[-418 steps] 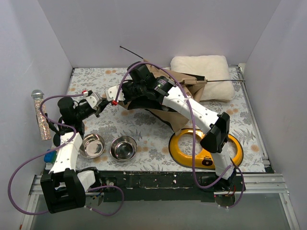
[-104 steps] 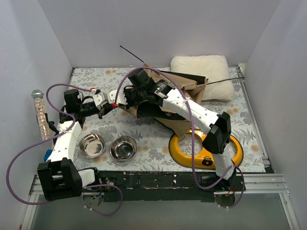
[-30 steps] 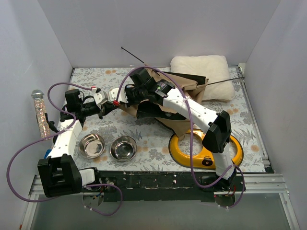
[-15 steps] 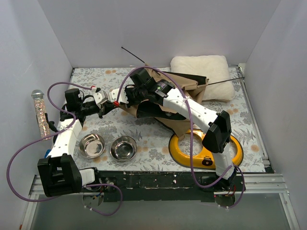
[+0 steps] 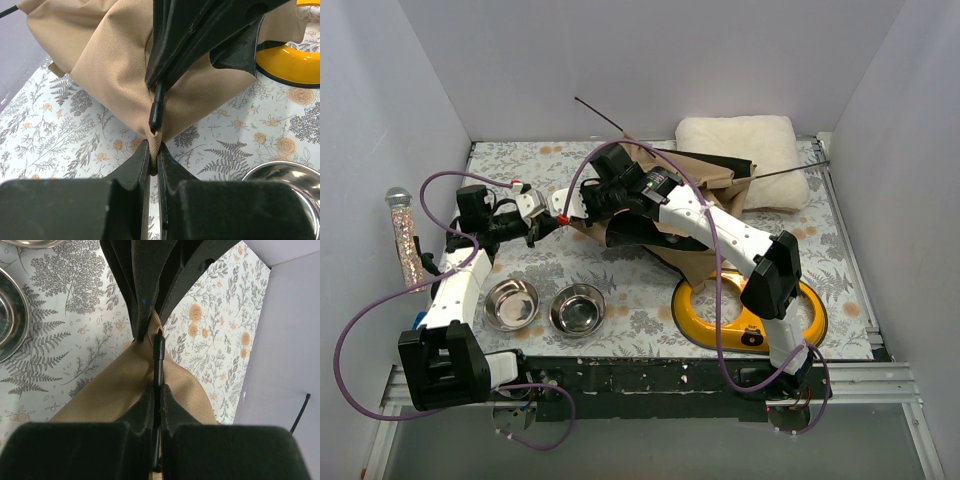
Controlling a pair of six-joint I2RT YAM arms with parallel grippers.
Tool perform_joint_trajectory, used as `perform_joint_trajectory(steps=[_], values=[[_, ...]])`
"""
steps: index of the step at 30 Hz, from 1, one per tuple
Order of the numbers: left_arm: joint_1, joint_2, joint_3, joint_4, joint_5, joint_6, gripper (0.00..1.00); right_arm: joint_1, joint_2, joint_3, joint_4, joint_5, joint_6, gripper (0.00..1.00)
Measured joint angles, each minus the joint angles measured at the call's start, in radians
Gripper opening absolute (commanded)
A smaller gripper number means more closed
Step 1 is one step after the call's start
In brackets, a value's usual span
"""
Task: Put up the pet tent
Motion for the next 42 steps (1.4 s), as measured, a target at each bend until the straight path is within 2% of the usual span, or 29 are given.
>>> perform_joint_trajectory(steps=[11, 29, 42], values=[[-0.021, 0.0, 0.001, -0.047, -0.028, 0.01, 0.0, 0.011, 0.031, 0.024, -0.011, 0.035, -0.024, 0.01], [-0.046, 0.034, 0.021, -0.048, -0.053, -0.087, 0.0, 0.018, -0.033, -0.098, 0.043, 0.058, -0.12, 0.01], [-0.055, 0.038, 0.051, -0.102, -0.068, -0.084, 0.0, 0.04, -0.057, -0.144, 0.083, 0.112, -0.174, 0.01]])
